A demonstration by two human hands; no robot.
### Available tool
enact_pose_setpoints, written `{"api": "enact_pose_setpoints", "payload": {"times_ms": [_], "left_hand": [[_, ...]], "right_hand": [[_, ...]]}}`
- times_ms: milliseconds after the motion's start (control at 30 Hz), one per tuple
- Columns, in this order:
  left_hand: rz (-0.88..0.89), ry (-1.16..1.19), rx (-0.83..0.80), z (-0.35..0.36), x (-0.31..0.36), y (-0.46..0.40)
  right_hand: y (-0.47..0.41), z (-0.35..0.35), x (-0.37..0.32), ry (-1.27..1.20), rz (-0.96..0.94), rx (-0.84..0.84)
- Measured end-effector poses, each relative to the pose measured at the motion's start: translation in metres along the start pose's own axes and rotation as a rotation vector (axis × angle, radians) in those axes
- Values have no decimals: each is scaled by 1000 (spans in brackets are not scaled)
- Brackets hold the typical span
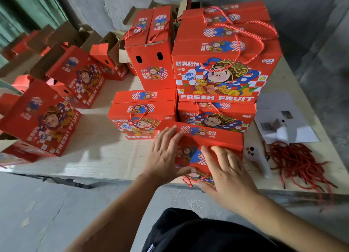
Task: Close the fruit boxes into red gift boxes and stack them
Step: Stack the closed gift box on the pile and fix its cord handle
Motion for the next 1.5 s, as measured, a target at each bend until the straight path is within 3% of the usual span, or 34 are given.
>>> {"api": "enact_pose_setpoints", "payload": {"times_ms": [100, 200, 367, 533, 667, 767, 967, 1067, 1133, 1300, 1500], "left_hand": [[-259, 104, 82, -11, -19, -1], [-405, 86, -51, -7, -42, -6], [-277, -227, -191, -14, -55, -33], [-231, 15, -303, -7, -53, -45], [-223, -188, -264, -18, -44, -47], [-240, -300, -369, -18, -44, -32], [-295, -313, -406, -20, -43, -24], [-296, -192, -516, -20, -47, -29], [-376, 16, -606, -13, -46, -21], [-422, 326, -603, -11, -42, -21], [-444, 94, -690, -2, -40, -17]], "right_hand": [[10, 4, 1, -4, 10, 1], [15, 8, 0, 1, 12, -7], [7, 4, 8, 17, 0, 76], [1, -2, 18, 62, 28, 14], [2, -1, 13, 55, 96, -23], [0, -1, 24, 66, 101, -94], [-13, 6, 39, 0, 7, -171], [-18, -2, 35, -44, -51, -81], [-16, -8, 36, -91, -79, 15], [6, -6, 38, -125, -112, 234], [35, -8, 37, -122, -73, 422]]}}
Point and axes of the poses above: each hand's wrist, its own y-axis away from the middle knuckle, its own z-axis out of the palm, x = y × z, the point moved 6 cm from there along -y, towards the middle knuckle, and after that the axes turned 6 degrees about z, right-handed, at the moved point
